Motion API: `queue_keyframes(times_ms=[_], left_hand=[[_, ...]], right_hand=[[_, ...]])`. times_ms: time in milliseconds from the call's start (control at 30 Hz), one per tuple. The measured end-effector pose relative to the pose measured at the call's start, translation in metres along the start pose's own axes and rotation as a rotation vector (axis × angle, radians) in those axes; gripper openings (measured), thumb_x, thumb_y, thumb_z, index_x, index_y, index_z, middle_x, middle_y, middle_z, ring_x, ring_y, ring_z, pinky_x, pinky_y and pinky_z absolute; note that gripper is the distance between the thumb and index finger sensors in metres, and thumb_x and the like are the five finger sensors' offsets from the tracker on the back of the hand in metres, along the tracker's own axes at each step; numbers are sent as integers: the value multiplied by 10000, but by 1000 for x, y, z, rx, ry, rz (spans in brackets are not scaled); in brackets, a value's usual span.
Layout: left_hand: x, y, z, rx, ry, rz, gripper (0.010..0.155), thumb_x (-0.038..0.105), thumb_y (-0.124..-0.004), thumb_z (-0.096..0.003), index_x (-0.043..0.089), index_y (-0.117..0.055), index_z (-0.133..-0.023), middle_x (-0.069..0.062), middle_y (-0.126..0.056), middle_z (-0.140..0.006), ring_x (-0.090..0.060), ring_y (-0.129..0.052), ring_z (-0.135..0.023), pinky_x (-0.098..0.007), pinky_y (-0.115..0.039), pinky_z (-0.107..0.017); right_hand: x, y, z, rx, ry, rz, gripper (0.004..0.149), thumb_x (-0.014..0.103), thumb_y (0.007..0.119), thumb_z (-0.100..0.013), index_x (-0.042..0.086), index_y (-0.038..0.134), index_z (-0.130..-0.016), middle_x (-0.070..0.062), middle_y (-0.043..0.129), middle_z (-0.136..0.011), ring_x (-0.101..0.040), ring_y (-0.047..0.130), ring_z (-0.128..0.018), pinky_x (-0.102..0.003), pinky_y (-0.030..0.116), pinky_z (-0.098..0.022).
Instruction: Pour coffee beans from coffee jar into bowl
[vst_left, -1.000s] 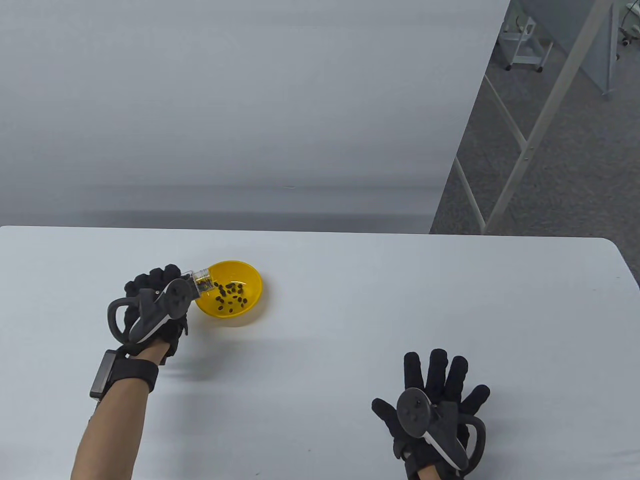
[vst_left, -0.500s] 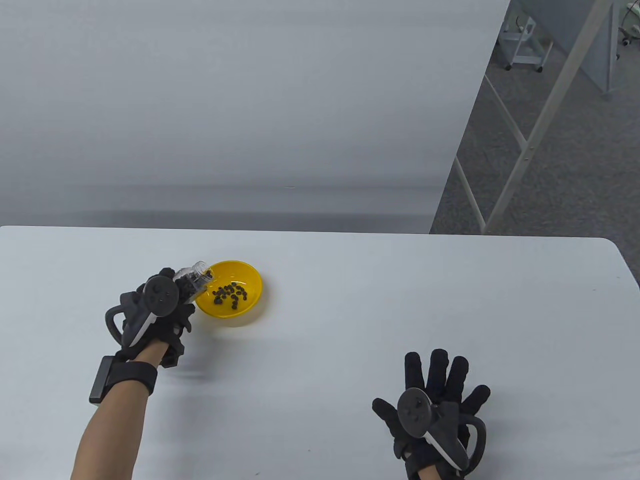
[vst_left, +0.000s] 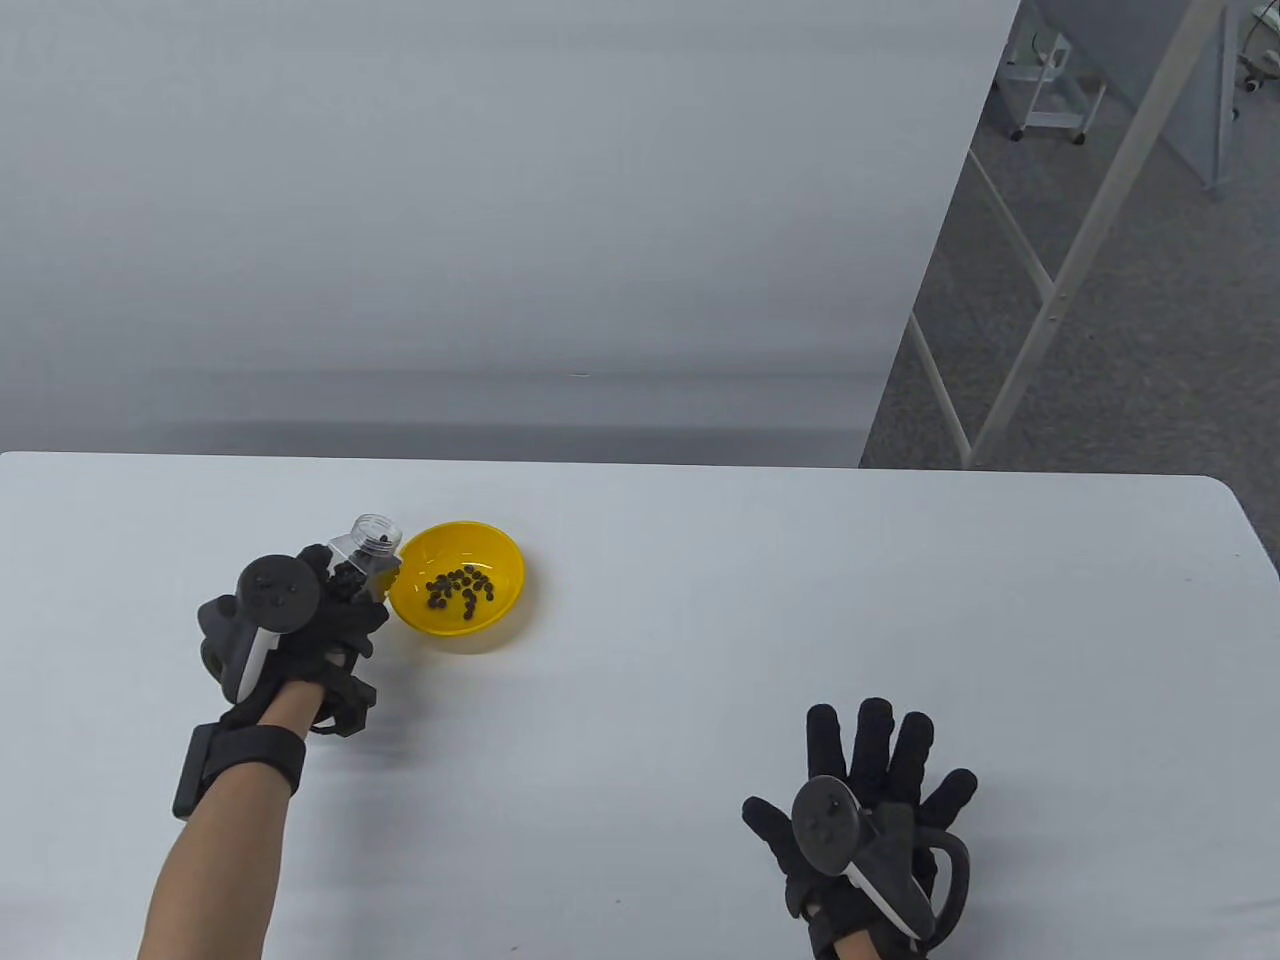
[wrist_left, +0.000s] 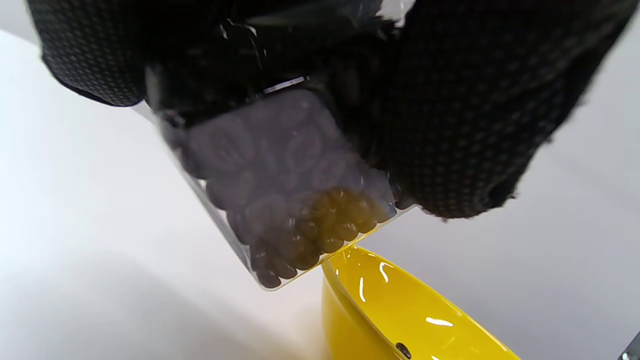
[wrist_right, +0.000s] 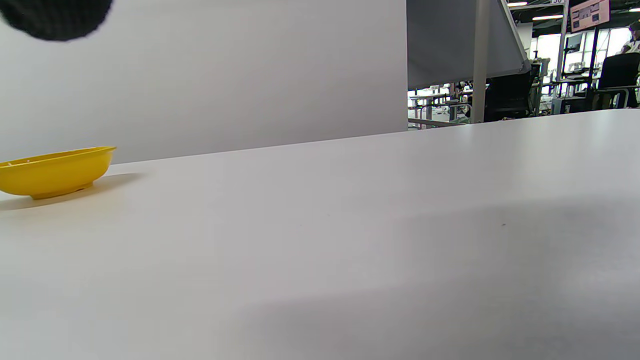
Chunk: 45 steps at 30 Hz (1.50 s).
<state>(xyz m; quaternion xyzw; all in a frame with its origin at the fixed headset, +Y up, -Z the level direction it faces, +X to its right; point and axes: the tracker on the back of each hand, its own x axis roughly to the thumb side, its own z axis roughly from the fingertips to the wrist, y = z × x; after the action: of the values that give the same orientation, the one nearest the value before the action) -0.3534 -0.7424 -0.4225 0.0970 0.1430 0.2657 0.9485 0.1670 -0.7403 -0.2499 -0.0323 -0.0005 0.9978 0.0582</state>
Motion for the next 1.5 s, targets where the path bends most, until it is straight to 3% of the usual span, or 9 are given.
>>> queue_keyframes(times_ms=[767,1500], left_hand=[[-68,16,-6,38,245,299,946,367,-1010,-213,70,-508,-957,-271,-641,-933,-605,-695,-815,-645,-763,-498],[-109,12,2,61,368,237,945,329,-1022,-182,77,-530,-949,-302,-652,-915,-617,-779,-756,-604,-843,-460]], right_hand=[[0,1,1,-2,5,-3,999,814,591,-353,326,-27,-969,-193,-164,-1023,-550,-110,-931,-823,-38,-472],[1,3,2,7,5,3,1001,816,589,-353,325,-32,-966,-193,-167,-1020,-544,-112,-932,-818,-40,-470]])
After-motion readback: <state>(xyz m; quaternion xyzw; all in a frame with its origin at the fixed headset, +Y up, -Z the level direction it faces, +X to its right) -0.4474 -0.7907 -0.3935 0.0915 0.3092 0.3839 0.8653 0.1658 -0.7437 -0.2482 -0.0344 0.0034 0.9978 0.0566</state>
